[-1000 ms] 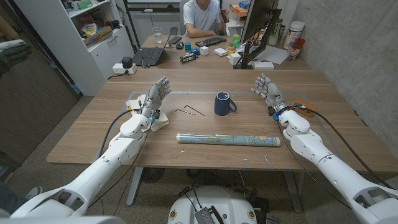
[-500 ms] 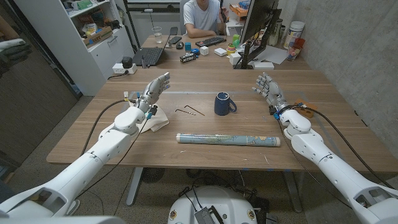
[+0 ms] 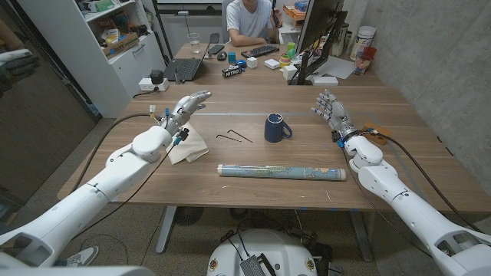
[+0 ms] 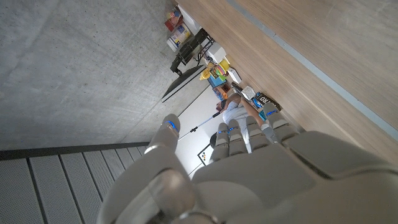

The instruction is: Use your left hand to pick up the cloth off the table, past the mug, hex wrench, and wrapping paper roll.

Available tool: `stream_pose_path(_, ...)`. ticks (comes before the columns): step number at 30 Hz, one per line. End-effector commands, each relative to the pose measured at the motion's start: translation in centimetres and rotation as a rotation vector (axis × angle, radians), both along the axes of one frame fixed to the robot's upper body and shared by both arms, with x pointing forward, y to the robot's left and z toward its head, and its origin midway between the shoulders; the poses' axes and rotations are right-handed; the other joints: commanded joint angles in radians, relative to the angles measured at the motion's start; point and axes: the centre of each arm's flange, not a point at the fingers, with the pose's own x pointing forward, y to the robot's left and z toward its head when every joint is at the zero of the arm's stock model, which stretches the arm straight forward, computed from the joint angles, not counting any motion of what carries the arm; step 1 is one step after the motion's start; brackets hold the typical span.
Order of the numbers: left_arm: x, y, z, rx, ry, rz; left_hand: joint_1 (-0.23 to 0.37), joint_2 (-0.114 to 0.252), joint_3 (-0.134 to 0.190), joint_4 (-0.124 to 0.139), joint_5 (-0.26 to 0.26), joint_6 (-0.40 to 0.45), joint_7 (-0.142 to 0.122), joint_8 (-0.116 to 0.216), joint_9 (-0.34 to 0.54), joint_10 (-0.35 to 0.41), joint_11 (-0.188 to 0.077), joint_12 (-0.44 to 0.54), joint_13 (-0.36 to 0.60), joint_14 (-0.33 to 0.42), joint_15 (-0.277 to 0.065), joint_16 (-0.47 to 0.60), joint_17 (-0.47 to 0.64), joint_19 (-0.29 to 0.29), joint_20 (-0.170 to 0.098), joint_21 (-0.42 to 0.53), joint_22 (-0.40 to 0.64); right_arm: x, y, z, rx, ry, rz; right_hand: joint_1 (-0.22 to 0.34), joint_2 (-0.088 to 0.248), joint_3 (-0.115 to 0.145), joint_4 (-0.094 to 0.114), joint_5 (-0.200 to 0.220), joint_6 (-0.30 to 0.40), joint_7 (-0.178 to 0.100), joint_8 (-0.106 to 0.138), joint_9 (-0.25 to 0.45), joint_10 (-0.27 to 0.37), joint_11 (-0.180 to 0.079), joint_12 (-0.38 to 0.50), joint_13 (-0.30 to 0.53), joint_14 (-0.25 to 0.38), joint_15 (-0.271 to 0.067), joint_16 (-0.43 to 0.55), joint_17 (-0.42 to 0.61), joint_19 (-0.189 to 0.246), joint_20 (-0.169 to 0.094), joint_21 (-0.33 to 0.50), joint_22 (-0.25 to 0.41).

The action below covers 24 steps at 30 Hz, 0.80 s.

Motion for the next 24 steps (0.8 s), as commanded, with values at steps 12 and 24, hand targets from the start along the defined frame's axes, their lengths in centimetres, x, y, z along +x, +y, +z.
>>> stream_pose_path(12, -2.5, -2.4, 2.5, 0.350, -0.054, 0.118, 0.108, 0.008, 0.037, -0.011, 0.006, -0.010, -0.014, 0.017, 0.007, 0.000, -0.022, 0.010, -0.002, 0.013, -0.009, 0.005, 0.002, 0.022, 0.026, -0.016, 0.008, -0.4, 0.1, -0.3, 0.002, 0.001, -0.012, -0.004, 0.003, 0.002, -0.003, 0.007, 0.014, -0.005, 0.010, 0.003, 0.012, 0.000, 0.004, 0.002, 0.009, -0.003, 0.005, 0.001, 0.004, 0.007, 0.005, 0.004)
stream_pose_path(24, -1.1, -5.7, 3.3, 0.517, -0.090, 0.059, 0.147, 0.002, 0.041, -0.009, 0.003, 0.007, -0.021, 0.025, 0.008, 0.016, -0.034, 0.018, -0.002, 0.033, -0.012, 0.010, 0.002, 0.036, 0.025, -0.021, 0.009, -1.0, 0.2, -1.1, -0.002, 0.028, -0.042, -0.005, 0.003, 0.002, -0.004, 0.007, 0.014, -0.005, 0.009, 0.003, 0.012, 0.001, 0.003, 0.002, 0.009, -0.004, 0.005, 0.000, 0.004, 0.008, 0.005, 0.004)
